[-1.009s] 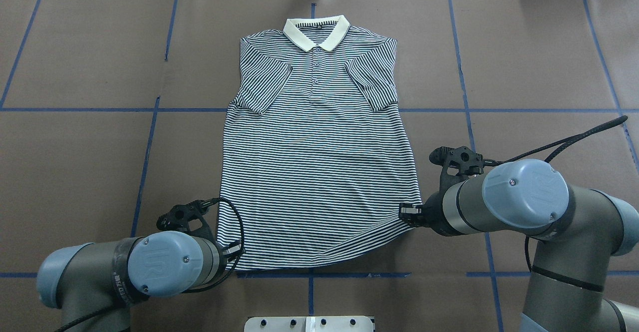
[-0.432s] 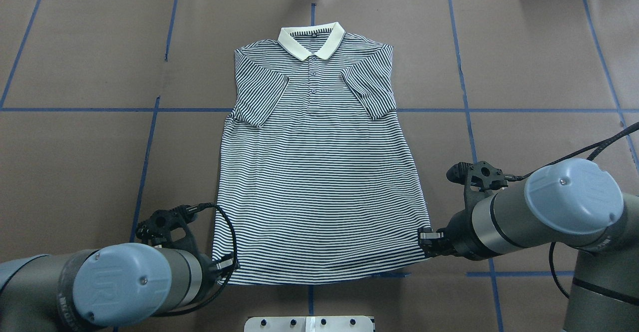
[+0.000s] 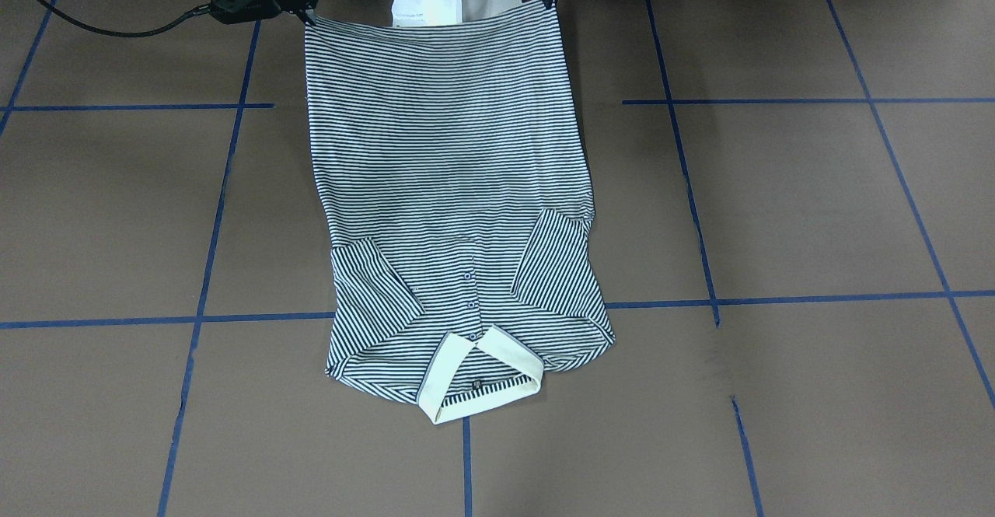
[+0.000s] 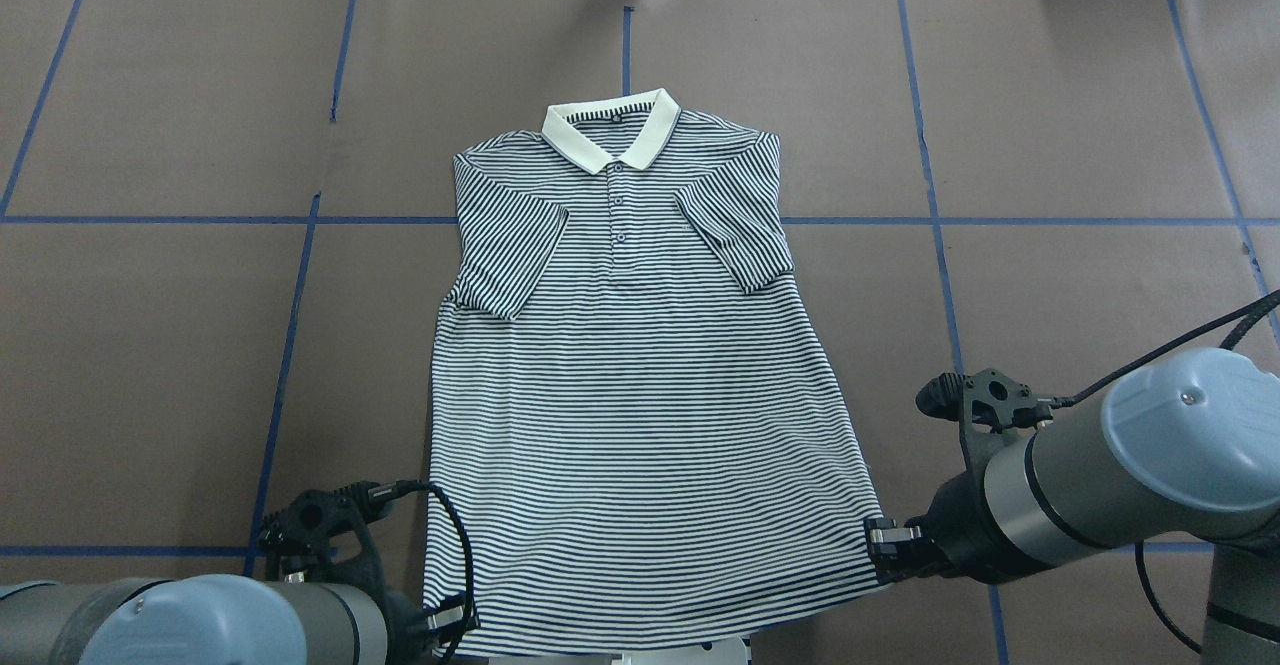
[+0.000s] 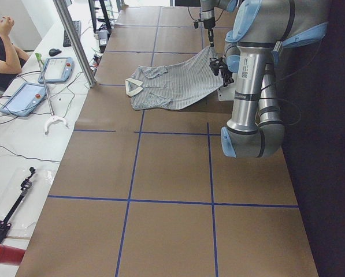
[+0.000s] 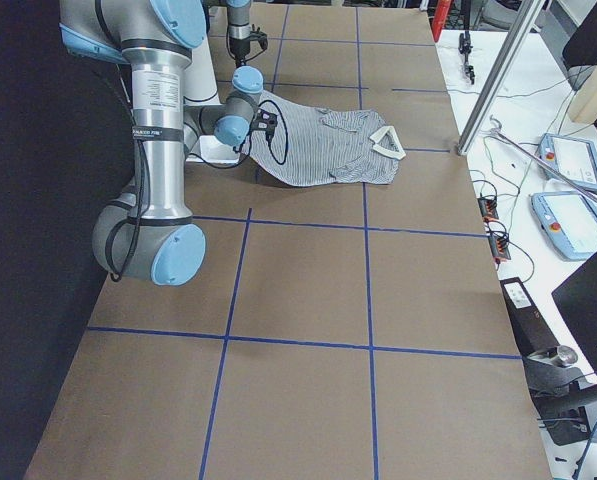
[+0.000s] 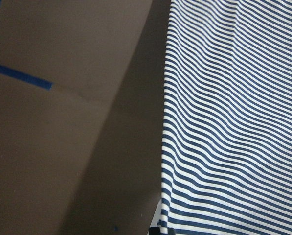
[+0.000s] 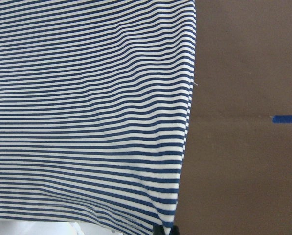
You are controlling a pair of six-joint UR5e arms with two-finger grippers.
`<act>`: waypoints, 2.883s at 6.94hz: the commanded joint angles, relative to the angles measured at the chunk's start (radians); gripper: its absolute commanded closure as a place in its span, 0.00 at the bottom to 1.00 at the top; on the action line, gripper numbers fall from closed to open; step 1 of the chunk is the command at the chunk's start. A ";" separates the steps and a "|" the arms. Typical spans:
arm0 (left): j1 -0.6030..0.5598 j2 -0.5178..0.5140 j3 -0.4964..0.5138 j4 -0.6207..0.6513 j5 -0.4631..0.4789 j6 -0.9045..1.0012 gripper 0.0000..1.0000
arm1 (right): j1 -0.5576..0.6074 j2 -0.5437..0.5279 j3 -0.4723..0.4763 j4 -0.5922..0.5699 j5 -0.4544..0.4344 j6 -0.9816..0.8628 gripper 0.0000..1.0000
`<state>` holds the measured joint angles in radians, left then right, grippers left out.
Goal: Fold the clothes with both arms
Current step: 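Lift the hem with both grippers and fold it toward the collar, then lay the hem down near the collar and open both grippers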
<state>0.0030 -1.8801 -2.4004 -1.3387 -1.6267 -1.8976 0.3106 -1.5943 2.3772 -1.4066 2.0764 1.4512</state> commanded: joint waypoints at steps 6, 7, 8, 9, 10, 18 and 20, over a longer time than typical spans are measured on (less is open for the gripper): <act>-0.389 -0.028 0.123 -0.055 -0.002 0.387 1.00 | 0.287 0.264 -0.293 0.004 -0.145 -0.365 1.00; -0.437 -0.030 0.242 -0.142 -0.002 0.429 1.00 | 0.344 0.354 -0.414 0.003 -0.153 -0.433 1.00; -0.484 -0.033 0.335 -0.246 -0.002 0.433 1.00 | 0.396 0.458 -0.531 -0.002 -0.147 -0.454 1.00; -0.545 -0.052 0.399 -0.308 -0.005 0.437 1.00 | 0.409 0.534 -0.644 0.003 -0.147 -0.456 1.00; -0.589 -0.104 0.496 -0.345 -0.005 0.437 1.00 | 0.436 0.572 -0.711 0.020 -0.145 -0.456 1.00; -0.686 -0.224 0.855 -0.565 -0.004 0.485 1.00 | 0.519 0.744 -1.101 0.244 -0.118 -0.451 1.00; -0.686 -0.228 0.857 -0.565 -0.004 0.483 1.00 | 0.525 0.758 -1.105 0.244 -0.118 -0.451 1.00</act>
<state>-0.6826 -2.1026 -1.5490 -1.9032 -1.6308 -1.4138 0.8329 -0.8441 1.2752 -1.1630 1.9584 1.0000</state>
